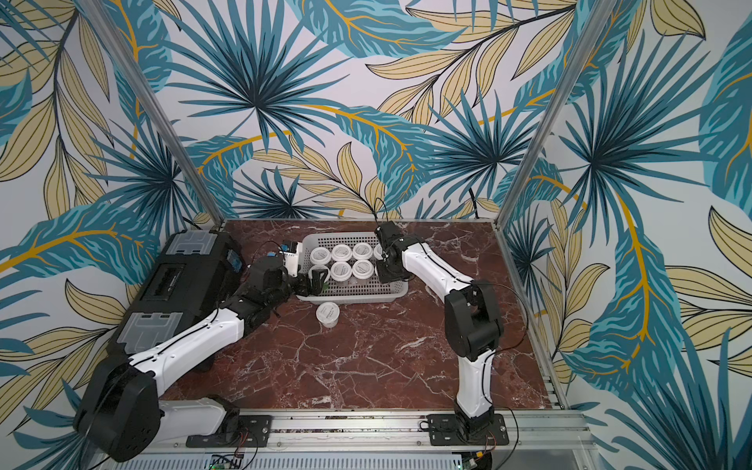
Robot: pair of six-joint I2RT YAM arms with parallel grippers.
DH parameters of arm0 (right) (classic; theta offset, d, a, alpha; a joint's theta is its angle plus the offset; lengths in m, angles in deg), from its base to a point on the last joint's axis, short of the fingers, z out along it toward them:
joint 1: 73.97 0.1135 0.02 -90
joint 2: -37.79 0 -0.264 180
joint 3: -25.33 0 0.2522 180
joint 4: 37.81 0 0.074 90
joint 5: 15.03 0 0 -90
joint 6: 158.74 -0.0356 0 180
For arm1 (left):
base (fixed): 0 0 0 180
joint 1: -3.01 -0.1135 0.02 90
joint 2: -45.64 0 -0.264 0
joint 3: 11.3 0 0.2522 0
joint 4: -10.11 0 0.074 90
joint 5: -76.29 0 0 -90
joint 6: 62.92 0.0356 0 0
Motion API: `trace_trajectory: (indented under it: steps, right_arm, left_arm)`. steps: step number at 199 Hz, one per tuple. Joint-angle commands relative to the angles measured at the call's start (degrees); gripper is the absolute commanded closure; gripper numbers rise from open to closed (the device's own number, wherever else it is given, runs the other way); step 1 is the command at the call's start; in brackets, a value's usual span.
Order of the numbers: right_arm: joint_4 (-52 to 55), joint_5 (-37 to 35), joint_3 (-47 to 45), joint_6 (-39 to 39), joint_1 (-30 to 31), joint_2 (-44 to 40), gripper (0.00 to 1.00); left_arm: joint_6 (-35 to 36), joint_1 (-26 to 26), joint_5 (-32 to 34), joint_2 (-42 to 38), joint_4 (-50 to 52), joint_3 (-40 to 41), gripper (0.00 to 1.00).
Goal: Put the yogurt in the basket
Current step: Place the yogurt in the basket.
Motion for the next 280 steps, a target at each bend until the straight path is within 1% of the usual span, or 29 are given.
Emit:
trace_trajectory:
  steps: [1,93,196,225,242,253,280]
  right_arm:
    - [-0.18,0.41,0.36,-0.12,0.05,1.23,0.53]
    - [-0.25,0.65,2.38,0.15,0.05,4.52,0.53]
    - [-0.64,1.00,2.51,0.16,0.05,4.88,0.54]
    - [-0.73,1.52,1.35,-0.07,0.05,3.23,0.54]
    - [-1.55,1.91,-0.67,-0.69,0.05,0.09,0.54]
    - [-3.81,2.25,-3.22,-1.31,0.14,-3.12,0.51]
    - [-8.36,1.57,-7.12,-2.42,0.07,-9.80,0.26]
  left_arm:
    - [0.76,0.30,-0.29,0.47,0.61,-2.92,0.00]
    - [0.78,0.37,-0.12,0.35,0.52,-2.69,0.00]
    - [0.73,0.33,-0.21,0.10,0.39,-2.56,0.00]
    - [0.80,0.39,-0.20,0.04,0.43,-2.56,0.00]
    - [0.76,0.34,-0.15,0.18,0.43,-2.56,0.00]
    - [0.84,0.32,-0.20,0.21,0.49,-2.65,0.00]
    - [0.79,0.36,-0.20,0.30,0.61,-2.83,0.00]
